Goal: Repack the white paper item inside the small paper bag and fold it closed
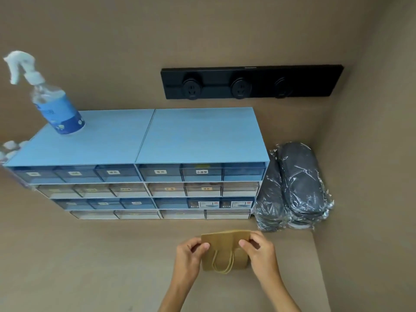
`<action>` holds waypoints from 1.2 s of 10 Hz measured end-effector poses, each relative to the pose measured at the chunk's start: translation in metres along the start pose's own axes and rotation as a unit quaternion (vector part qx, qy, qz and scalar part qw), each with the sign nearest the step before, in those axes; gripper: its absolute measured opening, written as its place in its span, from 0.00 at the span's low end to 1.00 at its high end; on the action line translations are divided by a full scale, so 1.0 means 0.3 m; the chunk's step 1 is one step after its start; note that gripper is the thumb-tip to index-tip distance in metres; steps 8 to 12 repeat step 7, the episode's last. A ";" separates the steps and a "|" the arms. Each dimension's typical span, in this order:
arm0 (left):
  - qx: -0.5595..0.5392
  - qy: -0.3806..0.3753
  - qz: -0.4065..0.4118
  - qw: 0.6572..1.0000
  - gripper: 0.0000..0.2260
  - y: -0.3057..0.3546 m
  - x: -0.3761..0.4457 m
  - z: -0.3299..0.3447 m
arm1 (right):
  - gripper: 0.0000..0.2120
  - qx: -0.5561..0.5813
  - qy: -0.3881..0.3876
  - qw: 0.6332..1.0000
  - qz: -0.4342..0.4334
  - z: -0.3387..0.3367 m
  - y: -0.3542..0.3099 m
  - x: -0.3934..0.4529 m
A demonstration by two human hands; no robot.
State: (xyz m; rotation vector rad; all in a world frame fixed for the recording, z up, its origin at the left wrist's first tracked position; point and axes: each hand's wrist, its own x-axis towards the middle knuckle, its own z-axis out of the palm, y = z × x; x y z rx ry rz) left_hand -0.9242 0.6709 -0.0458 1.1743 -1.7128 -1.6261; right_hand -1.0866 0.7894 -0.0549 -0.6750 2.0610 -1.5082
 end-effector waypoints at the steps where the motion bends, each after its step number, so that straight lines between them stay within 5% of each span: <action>1: 0.021 -0.006 0.008 1.000 0.11 -0.005 0.010 -0.007 | 0.12 -0.002 -0.006 1.000 -0.001 0.000 -0.003 -0.008; 3: 0.016 -0.012 0.005 1.000 0.06 -0.003 0.016 -0.005 | 0.15 0.015 0.000 1.000 -0.003 0.002 0.001 -0.016; 6: 0.004 -0.043 -0.029 0.999 0.12 0.057 -0.004 -0.029 | 0.22 0.086 -0.031 0.996 0.000 -0.027 -0.033 -0.035; 7: 0.080 0.001 0.048 0.996 0.23 0.130 -0.006 -0.079 | 0.28 0.080 -0.014 0.996 -0.029 -0.079 -0.124 -0.030; 12: 0.080 0.001 0.048 0.996 0.23 0.130 -0.006 -0.079 | 0.28 0.080 -0.014 0.996 -0.029 -0.079 -0.124 -0.030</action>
